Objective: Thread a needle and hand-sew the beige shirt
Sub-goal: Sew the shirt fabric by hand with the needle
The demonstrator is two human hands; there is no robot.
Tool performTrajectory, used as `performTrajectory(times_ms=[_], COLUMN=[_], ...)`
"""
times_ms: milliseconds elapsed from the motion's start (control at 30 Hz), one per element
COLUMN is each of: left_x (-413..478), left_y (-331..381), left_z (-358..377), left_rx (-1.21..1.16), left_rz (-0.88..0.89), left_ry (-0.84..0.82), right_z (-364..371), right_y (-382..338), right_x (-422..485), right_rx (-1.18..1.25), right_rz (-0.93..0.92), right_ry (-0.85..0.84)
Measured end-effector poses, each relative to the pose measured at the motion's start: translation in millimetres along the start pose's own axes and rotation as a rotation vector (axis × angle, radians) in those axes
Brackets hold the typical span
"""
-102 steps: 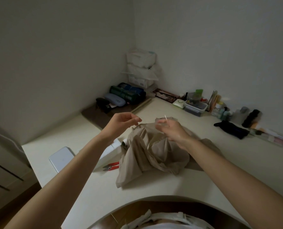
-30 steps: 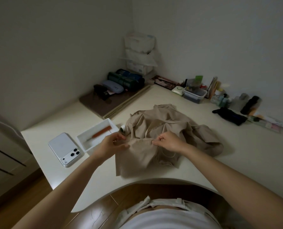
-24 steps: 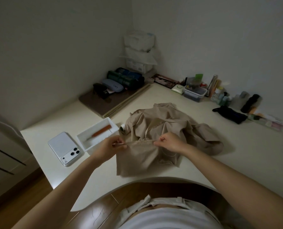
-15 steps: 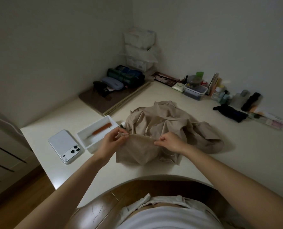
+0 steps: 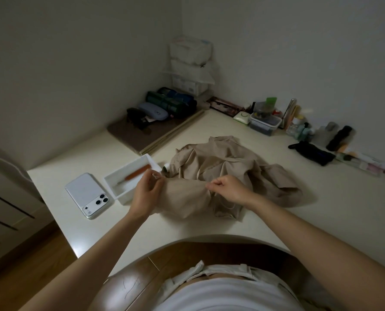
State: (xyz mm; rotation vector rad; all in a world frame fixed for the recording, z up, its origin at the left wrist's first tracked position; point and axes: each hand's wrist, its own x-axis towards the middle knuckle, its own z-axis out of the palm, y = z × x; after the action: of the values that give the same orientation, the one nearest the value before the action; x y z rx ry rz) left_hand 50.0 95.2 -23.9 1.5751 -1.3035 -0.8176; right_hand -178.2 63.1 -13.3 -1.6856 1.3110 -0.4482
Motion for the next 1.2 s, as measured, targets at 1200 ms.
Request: performTrajectory(times_ms=[1200], left_x=[-8], left_y=[30], left_z=[17], left_rx=[0.171], left_rz=[0.026], left_ry=[-0.613], right_z=[3], right_y=[-17], right_x=[-15], right_rx=[0.111], right_rz=[-0.081], right_ry=[-0.098])
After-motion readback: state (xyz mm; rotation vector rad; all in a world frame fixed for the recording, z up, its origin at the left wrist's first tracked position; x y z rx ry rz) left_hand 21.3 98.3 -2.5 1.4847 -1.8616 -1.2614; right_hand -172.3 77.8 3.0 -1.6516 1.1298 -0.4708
